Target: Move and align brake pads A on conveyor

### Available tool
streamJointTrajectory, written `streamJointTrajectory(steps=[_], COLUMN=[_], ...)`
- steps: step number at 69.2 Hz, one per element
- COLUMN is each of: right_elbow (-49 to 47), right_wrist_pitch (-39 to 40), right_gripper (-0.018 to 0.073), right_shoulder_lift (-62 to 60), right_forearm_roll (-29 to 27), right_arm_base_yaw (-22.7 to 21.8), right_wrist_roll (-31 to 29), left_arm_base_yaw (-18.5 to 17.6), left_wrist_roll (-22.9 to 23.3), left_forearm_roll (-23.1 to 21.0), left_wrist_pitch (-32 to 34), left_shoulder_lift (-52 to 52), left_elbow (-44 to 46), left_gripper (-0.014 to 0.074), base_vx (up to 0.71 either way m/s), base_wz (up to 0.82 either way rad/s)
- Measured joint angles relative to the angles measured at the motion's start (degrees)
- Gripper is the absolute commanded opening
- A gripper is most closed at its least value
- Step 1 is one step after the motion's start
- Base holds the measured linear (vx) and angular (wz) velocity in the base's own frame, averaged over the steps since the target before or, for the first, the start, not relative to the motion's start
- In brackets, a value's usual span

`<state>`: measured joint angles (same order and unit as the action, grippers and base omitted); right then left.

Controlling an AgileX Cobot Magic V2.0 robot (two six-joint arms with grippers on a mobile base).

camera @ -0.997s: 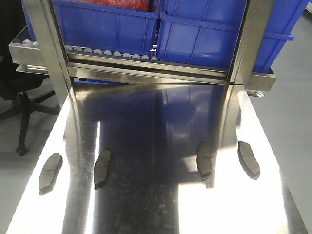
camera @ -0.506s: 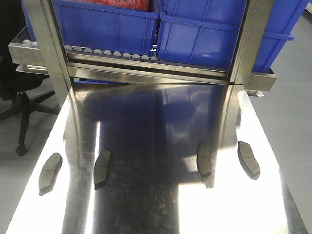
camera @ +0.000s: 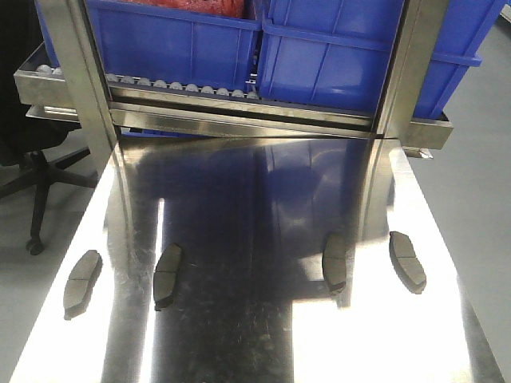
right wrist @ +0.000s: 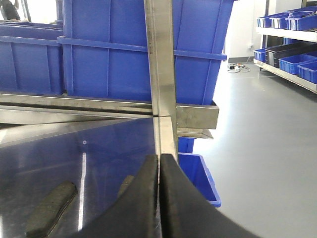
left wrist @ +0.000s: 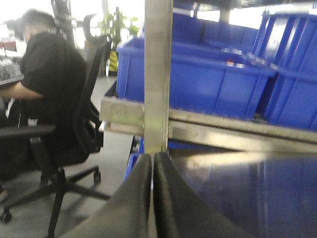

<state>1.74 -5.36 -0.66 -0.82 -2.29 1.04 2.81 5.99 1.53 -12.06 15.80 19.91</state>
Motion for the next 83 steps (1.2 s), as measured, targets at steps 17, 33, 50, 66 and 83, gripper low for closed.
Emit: streamJointTrajectory(steps=[17, 33, 50, 66, 83], right_elbow=[0.00, 0.00, 0.00, 0.00, 0.00], right_wrist_pitch=[0.00, 0.00, 0.00, 0.00, 0.00], right_gripper=[-0.0010, -0.0010, -0.0010, -0.0010, -0.0010], right_shoulder_lift=[0.00, 0.00, 0.00, 0.00, 0.00], right_forearm_roll=[0.00, 0.00, 0.00, 0.00, 0.00], right_arm_base_yaw=[0.00, 0.00, 0.00, 0.00, 0.00], right_wrist_roll=[0.00, 0.00, 0.00, 0.00, 0.00], left_arm_base_yaw=[0.00, 0.00, -1.49, -3.91, -7.67], left_wrist_roll=[0.00, 0.24, 0.24, -0.40, -0.40], left_forearm_roll=[-0.14, -0.27, -0.27, -0.27, -0.27], left_wrist_pitch=[-1.88, -3.71, -3.78, -4.44, -9.59], left_shoulder_lift=[3.00, 3.00, 3.00, 3.00, 7.48], left_elbow=[0.33, 0.33, 0.33, 0.33, 2.97], left_gripper=[-0.0006, 0.0046, 0.0290, 0.0427, 0.0428], base_vx=[0.00, 0.00, 0.00, 0.00, 0.00], base_wz=[0.00, 0.00, 0.00, 0.00, 0.00])
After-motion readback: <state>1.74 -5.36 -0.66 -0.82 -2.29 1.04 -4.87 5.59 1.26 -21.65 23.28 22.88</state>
